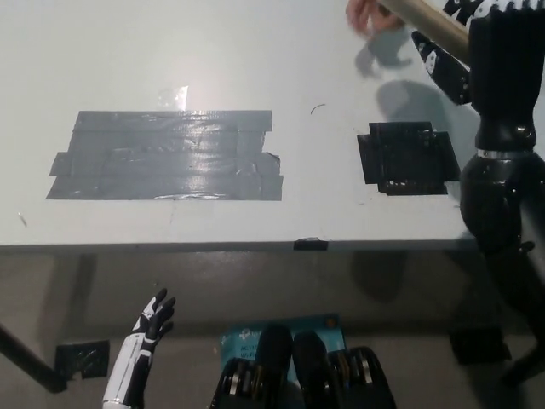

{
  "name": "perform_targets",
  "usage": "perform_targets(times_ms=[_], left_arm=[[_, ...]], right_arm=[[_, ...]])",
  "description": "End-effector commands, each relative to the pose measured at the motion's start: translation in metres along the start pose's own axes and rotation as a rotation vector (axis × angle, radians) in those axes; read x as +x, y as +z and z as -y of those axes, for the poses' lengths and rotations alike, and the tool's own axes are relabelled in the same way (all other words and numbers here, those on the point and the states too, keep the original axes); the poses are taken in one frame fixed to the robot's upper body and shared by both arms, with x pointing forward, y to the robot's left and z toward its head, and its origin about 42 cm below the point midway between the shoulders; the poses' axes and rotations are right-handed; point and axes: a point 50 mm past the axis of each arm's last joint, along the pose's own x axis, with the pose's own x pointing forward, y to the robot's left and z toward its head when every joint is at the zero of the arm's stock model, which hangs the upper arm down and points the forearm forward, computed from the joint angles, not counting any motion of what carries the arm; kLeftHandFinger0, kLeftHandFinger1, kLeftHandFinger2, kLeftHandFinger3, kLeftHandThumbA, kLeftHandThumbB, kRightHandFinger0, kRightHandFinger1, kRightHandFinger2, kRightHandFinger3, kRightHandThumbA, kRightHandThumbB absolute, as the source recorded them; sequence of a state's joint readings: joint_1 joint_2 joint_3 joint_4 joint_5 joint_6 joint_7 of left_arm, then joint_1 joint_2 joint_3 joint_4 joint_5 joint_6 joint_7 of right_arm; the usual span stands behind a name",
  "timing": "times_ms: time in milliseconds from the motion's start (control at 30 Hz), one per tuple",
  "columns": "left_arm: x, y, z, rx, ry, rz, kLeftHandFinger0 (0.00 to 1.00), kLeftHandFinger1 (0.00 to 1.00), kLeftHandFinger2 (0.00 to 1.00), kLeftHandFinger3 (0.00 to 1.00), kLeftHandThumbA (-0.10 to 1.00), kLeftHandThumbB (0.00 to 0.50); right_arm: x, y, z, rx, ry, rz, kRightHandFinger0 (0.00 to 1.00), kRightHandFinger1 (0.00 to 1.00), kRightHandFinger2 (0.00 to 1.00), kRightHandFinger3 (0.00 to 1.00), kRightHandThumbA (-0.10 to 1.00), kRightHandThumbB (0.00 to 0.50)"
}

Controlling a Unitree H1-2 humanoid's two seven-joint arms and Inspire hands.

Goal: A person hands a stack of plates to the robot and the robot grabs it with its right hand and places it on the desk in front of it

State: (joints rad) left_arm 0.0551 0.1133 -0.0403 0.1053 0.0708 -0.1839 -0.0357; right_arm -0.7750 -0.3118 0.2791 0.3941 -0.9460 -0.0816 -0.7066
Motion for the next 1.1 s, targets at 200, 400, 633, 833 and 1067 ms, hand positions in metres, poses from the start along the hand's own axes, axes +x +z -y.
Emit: perform_targets(times_ms=[200, 400, 633, 833, 1067], left_arm=[[0.007, 0.013, -0.005, 0.011, -0.021, 0.053, 1.00, 1.00, 1.00, 1.00, 1.00, 0.238], [0.009, 0.014, -0.004, 0.011, -0.025, 0.044, 1.00, 1.00, 1.00, 1.00, 1.00, 0.258], [0.008, 0.014, -0.004, 0.007, -0.029, 0.034, 1.00, 1.00, 1.00, 1.00, 1.00, 0.256], [0.011, 0.016, -0.005, 0.008, -0.033, 0.041, 1.00, 1.00, 1.00, 1.00, 1.00, 0.256], [0.013, 0.015, -0.005, 0.008, -0.029, 0.043, 1.00, 1.00, 1.00, 1.00, 1.00, 0.257]], right_arm=[[-0.013, -0.021, -0.048, -0.148, 0.209, 0.226, 0.00, 0.00, 0.07, 0.12, 0.76, 0.043], [-0.041, -0.026, -0.070, -0.200, 0.313, 0.325, 0.00, 0.00, 0.01, 0.07, 0.68, 0.027], [-0.053, -0.028, -0.072, -0.253, 0.403, 0.304, 0.00, 0.00, 0.07, 0.08, 0.77, 0.071], [-0.010, -0.010, -0.036, -0.064, 0.669, 0.060, 1.00, 1.00, 1.00, 1.00, 0.89, 0.358], [0.052, 0.026, 0.052, 0.460, 0.765, 0.069, 1.00, 1.00, 1.00, 1.00, 0.85, 0.500]])
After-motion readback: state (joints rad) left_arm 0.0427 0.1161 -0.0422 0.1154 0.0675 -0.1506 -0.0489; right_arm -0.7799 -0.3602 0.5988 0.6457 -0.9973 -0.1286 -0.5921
